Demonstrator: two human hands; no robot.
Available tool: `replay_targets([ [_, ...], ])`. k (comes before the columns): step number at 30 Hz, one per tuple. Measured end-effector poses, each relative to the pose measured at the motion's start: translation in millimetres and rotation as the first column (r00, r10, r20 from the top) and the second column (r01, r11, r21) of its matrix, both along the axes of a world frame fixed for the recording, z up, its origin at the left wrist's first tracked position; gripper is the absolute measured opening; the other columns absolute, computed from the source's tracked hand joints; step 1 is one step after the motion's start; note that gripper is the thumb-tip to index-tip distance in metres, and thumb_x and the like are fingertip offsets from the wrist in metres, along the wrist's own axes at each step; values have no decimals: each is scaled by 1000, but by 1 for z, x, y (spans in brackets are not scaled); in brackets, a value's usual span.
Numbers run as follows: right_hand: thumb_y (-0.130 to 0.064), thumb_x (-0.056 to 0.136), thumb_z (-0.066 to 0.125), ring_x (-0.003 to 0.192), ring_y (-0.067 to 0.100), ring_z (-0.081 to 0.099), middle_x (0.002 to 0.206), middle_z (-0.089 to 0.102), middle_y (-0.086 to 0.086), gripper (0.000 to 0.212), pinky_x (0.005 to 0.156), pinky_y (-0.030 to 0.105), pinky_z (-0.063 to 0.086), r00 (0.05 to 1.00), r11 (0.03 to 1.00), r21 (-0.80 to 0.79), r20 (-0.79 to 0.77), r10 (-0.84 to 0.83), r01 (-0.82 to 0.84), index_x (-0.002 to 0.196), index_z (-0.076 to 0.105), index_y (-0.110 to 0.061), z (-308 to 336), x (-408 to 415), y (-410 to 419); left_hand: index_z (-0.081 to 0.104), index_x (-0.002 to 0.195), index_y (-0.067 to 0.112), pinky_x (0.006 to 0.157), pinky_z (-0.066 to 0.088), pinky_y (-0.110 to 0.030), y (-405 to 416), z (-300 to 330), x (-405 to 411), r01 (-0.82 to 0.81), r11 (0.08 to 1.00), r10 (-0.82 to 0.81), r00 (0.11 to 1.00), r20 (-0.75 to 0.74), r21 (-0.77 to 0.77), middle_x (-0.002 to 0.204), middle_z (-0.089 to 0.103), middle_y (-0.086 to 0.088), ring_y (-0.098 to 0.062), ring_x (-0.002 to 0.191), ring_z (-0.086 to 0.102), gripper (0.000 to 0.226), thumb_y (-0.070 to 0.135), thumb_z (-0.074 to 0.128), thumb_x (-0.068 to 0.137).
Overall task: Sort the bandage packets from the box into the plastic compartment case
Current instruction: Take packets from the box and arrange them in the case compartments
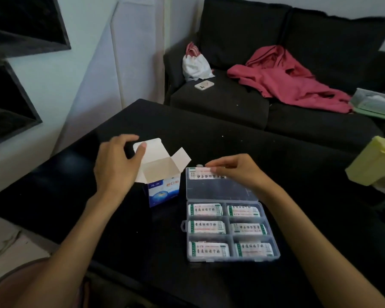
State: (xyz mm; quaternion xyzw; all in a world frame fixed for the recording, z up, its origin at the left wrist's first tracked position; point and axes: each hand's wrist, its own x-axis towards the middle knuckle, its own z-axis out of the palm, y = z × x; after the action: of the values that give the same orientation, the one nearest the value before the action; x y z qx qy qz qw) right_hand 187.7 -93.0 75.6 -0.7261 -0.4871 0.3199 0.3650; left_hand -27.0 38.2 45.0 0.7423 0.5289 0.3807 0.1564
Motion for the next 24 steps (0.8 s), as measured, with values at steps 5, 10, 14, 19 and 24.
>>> replay_targets([
  [5, -12, 87, 61, 94, -1, 62, 101, 66, -14, 21, 75, 18, 50, 1000, 999, -25, -4, 24, -24, 101, 68, -27, 9, 26, -35, 63, 106, 37, 73, 41, -13, -54, 16, 45, 471, 867, -454, 881, 132, -163, 94, 58, 26, 8, 88, 54, 16, 36, 56, 91],
  [10, -12, 85, 65, 101, 0, 60, 107, 66, -11, 22, 84, 23, 51, 1000, 999, 32, 8, -16, 16, 97, 69, -30, 0, 45, -58, 63, 114, 27, 86, 50, -21, -81, -11, 93, 669, 639, -640, 736, 220, -380, 109, 63, 14, -2, 100, 61, 26, 30, 63, 88],
  [14, -14, 81, 69, 89, 1, 65, 97, 69, -8, 19, 75, 20, 52, 998, 998, 11, 0, -58, 58, 97, 69, -25, -11, 63, -68, 65, 104, 28, 89, 51, -27, -84, -26, 112, 666, 598, -625, 736, 261, -445, 103, 69, 8, -1, 94, 63, 20, 27, 68, 84],
  [19, -18, 79, 71, 85, 2, 64, 91, 68, -7, 18, 73, 18, 52, 978, 989, -75, 177, -114, 129, 97, 68, -20, -47, 84, -78, 59, 102, 33, 87, 53, -35, -95, -47, 133, 590, 641, -650, 758, 61, -491, 99, 71, 8, -3, 91, 65, 21, 28, 69, 84],
  [24, -18, 80, 70, 81, -1, 62, 86, 65, -11, 15, 63, 12, 50, 964, 988, -69, 237, -118, 138, 95, 69, -18, -75, 87, -81, 64, 103, 32, 79, 50, -23, -98, -56, 139, 566, 737, -654, 735, -178, -369, 102, 68, 13, 3, 85, 58, 16, 28, 65, 87],
])
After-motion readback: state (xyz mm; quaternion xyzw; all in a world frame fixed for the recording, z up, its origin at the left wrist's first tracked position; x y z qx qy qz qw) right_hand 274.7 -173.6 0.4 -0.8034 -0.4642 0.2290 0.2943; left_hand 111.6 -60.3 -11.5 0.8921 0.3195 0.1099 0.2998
